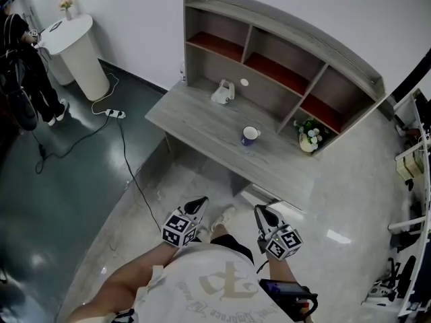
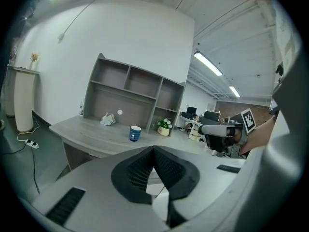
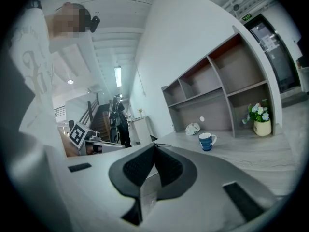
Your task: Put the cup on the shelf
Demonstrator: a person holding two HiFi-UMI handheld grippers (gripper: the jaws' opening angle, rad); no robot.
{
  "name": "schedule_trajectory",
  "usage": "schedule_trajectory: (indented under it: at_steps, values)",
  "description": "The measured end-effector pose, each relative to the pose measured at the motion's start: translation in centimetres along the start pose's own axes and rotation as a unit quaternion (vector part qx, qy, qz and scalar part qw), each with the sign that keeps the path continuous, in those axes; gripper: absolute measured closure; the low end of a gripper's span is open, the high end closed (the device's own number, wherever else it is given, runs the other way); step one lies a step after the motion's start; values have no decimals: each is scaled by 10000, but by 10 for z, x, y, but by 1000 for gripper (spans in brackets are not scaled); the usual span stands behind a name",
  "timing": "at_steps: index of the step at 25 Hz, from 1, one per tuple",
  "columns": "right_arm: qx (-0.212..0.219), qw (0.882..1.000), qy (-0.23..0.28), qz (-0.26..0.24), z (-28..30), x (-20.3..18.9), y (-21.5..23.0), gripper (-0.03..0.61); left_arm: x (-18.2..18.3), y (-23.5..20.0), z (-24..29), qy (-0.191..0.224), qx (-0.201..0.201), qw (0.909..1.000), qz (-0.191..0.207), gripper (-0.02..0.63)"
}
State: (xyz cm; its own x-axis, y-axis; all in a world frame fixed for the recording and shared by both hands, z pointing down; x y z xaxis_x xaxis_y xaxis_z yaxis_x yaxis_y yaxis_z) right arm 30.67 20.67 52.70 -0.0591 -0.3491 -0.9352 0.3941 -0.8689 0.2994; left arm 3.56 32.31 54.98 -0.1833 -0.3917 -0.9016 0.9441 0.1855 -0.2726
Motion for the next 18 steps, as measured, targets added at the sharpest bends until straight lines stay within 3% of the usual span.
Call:
schedule_trajectory:
  at_steps: [18]
  values:
    - [27,10000,-42,53,33,9,2,575,11,-25,3,-16,63,10000,-19,612]
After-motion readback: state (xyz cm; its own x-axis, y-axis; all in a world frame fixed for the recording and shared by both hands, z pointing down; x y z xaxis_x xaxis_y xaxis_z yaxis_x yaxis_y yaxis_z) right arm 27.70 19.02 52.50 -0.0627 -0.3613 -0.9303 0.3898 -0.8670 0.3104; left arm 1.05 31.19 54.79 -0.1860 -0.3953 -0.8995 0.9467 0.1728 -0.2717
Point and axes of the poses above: the fingertips, and each gripper's own axes: z forward along the fingers, y to its right, x out of its top, the point moved 10 cm from there along -z, backward along the fingers, and after that the axes turned 1 degree about -x, right-handed, at the moved point
